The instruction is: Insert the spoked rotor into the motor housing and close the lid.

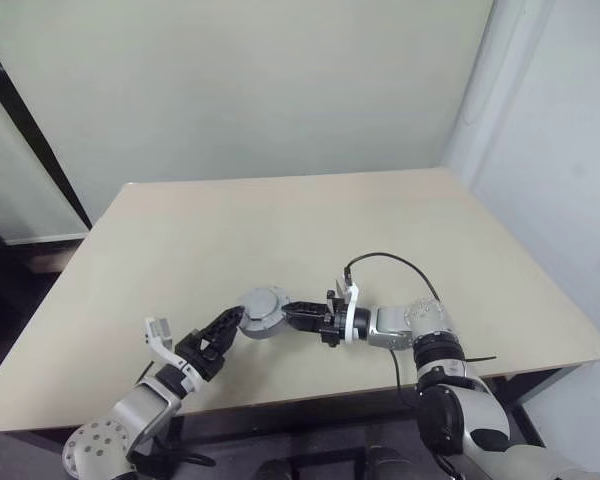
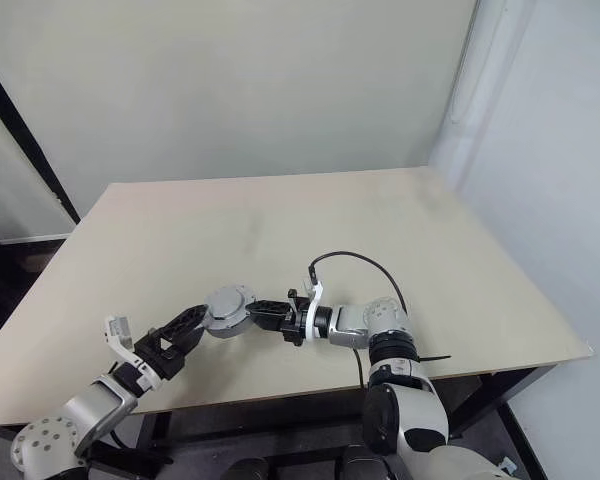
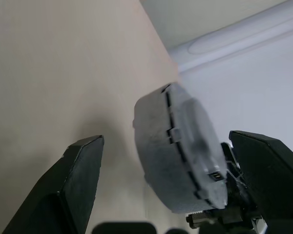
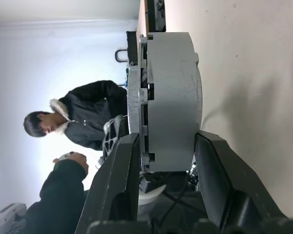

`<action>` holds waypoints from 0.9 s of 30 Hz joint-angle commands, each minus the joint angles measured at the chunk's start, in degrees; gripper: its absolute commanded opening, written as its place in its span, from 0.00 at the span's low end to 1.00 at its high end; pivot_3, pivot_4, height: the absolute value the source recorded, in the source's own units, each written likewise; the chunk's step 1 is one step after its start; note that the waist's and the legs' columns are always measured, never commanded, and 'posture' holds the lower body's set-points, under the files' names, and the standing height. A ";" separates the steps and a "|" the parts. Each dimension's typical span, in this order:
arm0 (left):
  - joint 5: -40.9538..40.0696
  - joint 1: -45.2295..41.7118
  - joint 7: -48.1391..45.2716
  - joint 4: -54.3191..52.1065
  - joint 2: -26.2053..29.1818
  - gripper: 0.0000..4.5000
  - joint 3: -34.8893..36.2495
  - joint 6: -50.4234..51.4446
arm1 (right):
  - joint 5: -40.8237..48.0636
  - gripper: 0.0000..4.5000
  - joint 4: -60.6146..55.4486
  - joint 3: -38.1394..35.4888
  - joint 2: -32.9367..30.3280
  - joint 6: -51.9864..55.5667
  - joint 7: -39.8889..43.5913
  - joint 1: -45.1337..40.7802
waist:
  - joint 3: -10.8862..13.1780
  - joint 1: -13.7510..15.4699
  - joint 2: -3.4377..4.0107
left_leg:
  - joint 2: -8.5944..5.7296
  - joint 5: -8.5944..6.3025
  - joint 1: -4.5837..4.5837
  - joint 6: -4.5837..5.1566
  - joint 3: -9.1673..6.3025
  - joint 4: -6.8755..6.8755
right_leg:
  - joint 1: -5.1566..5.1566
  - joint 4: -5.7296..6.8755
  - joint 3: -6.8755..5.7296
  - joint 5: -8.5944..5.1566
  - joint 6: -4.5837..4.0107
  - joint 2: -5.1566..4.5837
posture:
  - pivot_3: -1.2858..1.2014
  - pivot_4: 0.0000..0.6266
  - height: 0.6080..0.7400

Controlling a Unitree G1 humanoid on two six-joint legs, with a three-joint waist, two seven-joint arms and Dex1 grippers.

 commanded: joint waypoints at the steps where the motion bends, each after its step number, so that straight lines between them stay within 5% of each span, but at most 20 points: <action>1: -2.87 -1.43 0.35 0.85 -0.67 1.00 -0.93 -1.32 | 3.58 0.31 -3.41 -0.40 4.43 0.09 0.00 -2.39 | 0.00 0.00 0.00 | 0.00 0.00 0.00 0.00 0.00 0.00 | -0.01 0.00 0.00 0.00 0.00 0.00 | 0.52 0.00 1.00; 15: -7.22 -3.04 1.19 3.66 -1.92 1.00 -4.54 -2.68 | 3.96 0.31 -3.31 -0.41 3.97 -0.20 -1.86 -1.35 | 0.00 0.01 -0.01 | -0.01 0.00 -0.12 0.01 -0.01 0.04 | -0.08 -0.01 -0.01 0.00 0.00 0.01 | 0.52 0.00 1.00; 18: -8.03 -3.15 1.58 4.15 -1.84 0.88 -4.54 -3.02 | 4.14 0.31 -3.30 -0.44 3.94 0.03 -1.97 -1.31 | 0.00 0.01 -0.01 | -0.01 0.00 -0.12 0.01 -0.01 0.04 | -0.07 -0.01 -0.01 0.00 0.00 0.01 | 0.52 0.00 1.00; 22: -9.14 -3.18 1.51 4.47 -1.76 0.57 -4.93 -3.39 | 4.81 0.31 -3.25 -0.29 3.80 0.46 -2.09 -1.21 | 0.01 0.00 -0.01 | 0.00 0.00 -0.12 0.01 -0.01 0.05 | -0.07 -0.01 -0.01 0.00 0.00 0.01 | 0.52 0.00 1.00; 27: -10.29 -3.41 1.56 5.15 -1.60 0.52 -5.57 -4.38 | 6.10 0.31 -3.63 0.17 3.64 2.51 -1.05 -1.00 | 0.01 0.01 0.00 | 0.00 0.00 -0.13 0.01 -0.02 0.05 | -0.08 -0.01 -0.02 0.00 0.00 0.01 | 0.52 0.00 1.00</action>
